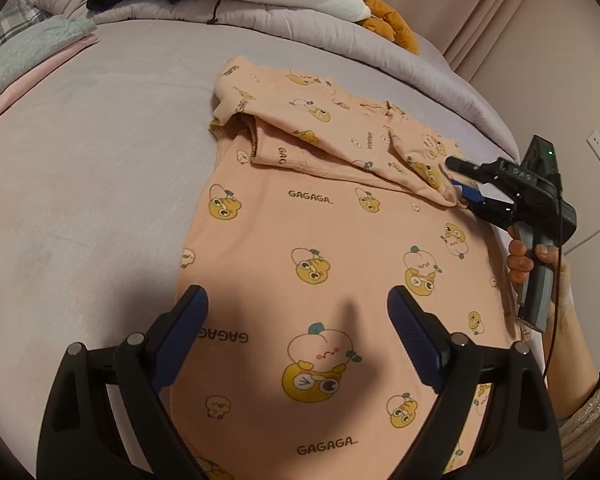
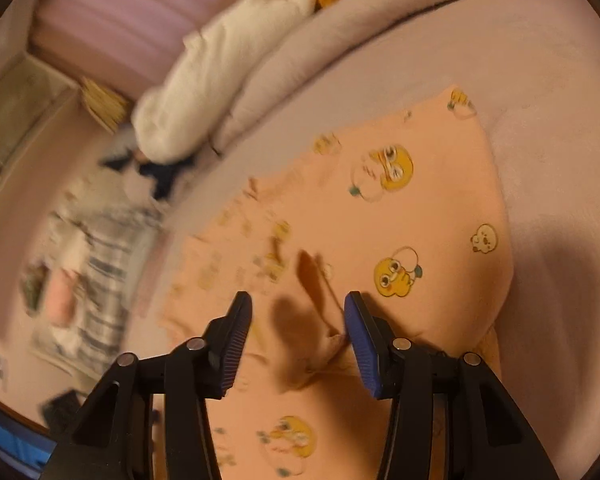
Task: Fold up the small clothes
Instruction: 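Pinch the folded sleeve edge with the right gripper and straighten it along the body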
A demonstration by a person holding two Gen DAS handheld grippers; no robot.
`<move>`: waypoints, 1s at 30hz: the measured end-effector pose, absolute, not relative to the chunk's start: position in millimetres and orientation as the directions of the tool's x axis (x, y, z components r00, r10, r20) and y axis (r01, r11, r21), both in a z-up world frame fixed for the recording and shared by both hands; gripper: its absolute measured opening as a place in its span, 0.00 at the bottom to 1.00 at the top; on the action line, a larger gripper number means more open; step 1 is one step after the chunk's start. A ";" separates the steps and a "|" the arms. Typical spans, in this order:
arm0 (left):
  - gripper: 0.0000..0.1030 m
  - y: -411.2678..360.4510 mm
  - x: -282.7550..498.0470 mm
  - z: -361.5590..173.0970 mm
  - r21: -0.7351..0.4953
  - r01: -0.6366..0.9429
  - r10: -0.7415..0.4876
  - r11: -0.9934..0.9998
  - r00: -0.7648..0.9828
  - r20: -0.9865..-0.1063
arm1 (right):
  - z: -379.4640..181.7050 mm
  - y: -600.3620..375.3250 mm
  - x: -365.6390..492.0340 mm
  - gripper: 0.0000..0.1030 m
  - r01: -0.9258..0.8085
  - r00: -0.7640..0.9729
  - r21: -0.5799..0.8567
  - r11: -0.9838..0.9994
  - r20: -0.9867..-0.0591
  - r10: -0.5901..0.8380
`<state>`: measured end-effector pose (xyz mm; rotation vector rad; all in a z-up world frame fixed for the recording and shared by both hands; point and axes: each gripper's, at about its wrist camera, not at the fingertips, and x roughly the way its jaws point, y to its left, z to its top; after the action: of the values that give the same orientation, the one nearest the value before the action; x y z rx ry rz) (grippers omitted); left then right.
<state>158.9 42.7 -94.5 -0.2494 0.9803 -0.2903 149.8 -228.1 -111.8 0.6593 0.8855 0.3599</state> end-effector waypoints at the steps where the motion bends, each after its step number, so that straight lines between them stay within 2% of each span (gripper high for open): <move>1: 0.89 43.1 159.2 -94.7 -0.337 0.126 -0.351 0.933 0.523 -0.777 | -109.7 -225.4 152.7 0.48 -0.033 0.583 0.646 0.762 -0.607 0.540; 6: 0.89 42.7 160.7 -96.9 -0.335 0.123 -0.349 0.934 0.515 -0.783 | -100.7 -220.4 164.9 0.48 -0.090 0.542 0.612 0.786 -0.632 0.554; 10: 0.89 43.3 161.7 -97.3 -0.343 0.120 -0.354 0.932 0.513 -0.782 | -98.9 -200.5 173.4 0.47 -0.146 0.512 0.494 0.857 -0.704 0.493; 11: 0.89 44.0 162.1 -97.6 -0.345 0.118 -0.355 0.931 0.512 -0.782 | -96.5 -190.9 171.6 0.32 -0.182 0.513 0.441 0.879 -0.720 0.467; 12: 0.89 44.7 162.4 -97.9 -0.346 0.117 -0.355 0.931 0.511 -0.783 | -95.1 -183.0 168.9 0.13 -0.212 0.513 0.405 0.889 -0.729 0.454; 13: 0.89 45.0 162.5 -98.0 -0.346 0.117 -0.355 0.931 0.511 -0.783 | -95.0 -180.2 165.5 0.10 -0.229 0.514 0.400 0.887 -0.724 0.460; 16: 0.89 46.7 163.9 -97.2 -0.346 0.114 -0.354 0.931 0.509 -0.785 | -88.1 -180.2 156.2 0.08 -0.225 0.566 0.357 0.907 -0.710 0.420; 20: 0.89 50.6 163.1 -95.5 -0.345 0.115 -0.353 0.931 0.515 -0.781 | -62.9 -223.1 144.8 0.08 -0.086 0.687 0.360 0.929 -0.654 0.317; 25: 0.89 56.0 162.8 -97.8 -0.352 0.107 -0.354 0.930 0.520 -0.777 | -63.0 -250.7 140.2 0.08 0.040 0.680 0.255 0.966 -0.716 0.161; 30: 0.89 55.4 161.9 -97.7 -0.350 0.106 -0.352 0.931 0.518 -0.779 | -84.0 -250.9 152.1 0.09 0.062 0.607 0.247 0.967 -0.778 0.160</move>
<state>161.9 55.4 -97.7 -0.2734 0.9911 -0.2789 152.1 -250.9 -84.0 0.2613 0.9194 0.0572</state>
